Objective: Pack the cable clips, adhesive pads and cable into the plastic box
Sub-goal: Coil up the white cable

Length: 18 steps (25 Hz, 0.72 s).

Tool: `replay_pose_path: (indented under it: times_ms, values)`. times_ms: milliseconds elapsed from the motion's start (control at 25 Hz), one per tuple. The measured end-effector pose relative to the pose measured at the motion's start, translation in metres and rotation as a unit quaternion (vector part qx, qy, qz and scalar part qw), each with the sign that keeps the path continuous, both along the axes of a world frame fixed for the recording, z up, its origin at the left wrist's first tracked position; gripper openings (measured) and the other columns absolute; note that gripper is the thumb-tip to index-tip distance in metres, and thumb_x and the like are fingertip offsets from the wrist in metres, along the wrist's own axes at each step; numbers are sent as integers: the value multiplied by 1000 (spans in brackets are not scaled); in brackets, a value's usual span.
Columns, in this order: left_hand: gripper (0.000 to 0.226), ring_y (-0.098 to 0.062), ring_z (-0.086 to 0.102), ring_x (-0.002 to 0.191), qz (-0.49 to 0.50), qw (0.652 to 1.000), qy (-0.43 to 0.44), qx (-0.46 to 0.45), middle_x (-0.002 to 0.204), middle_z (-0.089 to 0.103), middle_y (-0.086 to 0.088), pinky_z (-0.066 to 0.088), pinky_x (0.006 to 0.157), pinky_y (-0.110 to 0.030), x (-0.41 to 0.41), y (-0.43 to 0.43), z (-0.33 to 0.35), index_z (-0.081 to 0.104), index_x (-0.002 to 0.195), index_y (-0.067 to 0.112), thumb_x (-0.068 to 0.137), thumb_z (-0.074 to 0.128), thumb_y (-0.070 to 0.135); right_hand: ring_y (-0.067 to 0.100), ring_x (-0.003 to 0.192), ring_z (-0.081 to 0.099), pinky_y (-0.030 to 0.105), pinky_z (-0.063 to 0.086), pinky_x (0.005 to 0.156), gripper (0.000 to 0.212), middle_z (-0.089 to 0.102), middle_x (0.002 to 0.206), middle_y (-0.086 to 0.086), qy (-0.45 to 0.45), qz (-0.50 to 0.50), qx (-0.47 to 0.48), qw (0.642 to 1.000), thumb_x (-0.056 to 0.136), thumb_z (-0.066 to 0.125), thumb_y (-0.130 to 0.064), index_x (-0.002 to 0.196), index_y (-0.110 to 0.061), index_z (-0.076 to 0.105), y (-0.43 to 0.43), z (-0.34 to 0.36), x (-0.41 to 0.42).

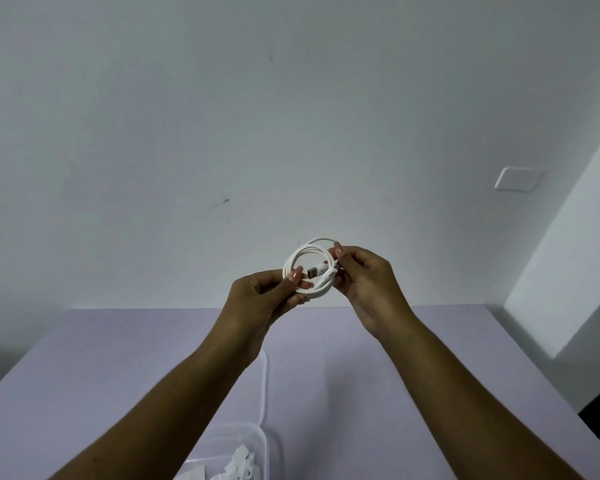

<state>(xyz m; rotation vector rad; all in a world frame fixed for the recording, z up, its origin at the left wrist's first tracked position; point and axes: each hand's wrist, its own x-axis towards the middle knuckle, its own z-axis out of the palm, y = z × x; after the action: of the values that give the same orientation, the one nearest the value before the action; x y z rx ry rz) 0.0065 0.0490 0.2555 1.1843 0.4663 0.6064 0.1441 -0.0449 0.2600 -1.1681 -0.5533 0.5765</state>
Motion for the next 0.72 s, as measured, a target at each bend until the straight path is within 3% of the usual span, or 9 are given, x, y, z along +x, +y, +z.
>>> replay_pose_path:
  times_ms: [120,240,440,560,720]
  values:
    - [17,-11,73,68,2,1000,6,8,79,78,-9,55,65,-13,1,-2,-2,77,87,7,81,69,21,14,55,65,21,54,53,11,68,65,6,100,26,-3,995,90,59,-1,92,-8,68,0,1,-4]
    - [19,-13,74,71,9,1000,15,10,82,78,-11,55,65,-14,1,-5,-6,77,87,7,80,69,23,11,53,63,22,54,55,10,67,64,3,117,58,-14,991,91,60,-5,97,-12,64,-4,1,-5]
    - [16,-11,74,70,37,999,5,-24,78,77,-9,54,63,-11,2,-2,-5,79,76,10,82,70,21,13,73,52,26,44,68,26,61,83,4,63,72,8,995,95,53,-9,113,-22,66,-9,-7,-7]
    - [16,-10,73,67,41,999,-3,-28,74,77,-8,54,62,-11,4,-3,-4,79,73,10,81,71,22,12,83,55,29,44,78,34,65,89,0,-12,107,52,993,92,48,-9,117,-25,64,-13,-10,-8]
    - [18,-10,72,63,49,999,7,-5,69,75,-7,53,60,-12,6,-5,-3,77,79,4,84,70,20,11,101,62,24,51,85,45,69,108,-3,-111,154,64,980,81,54,8,114,-20,63,-15,-10,-10]
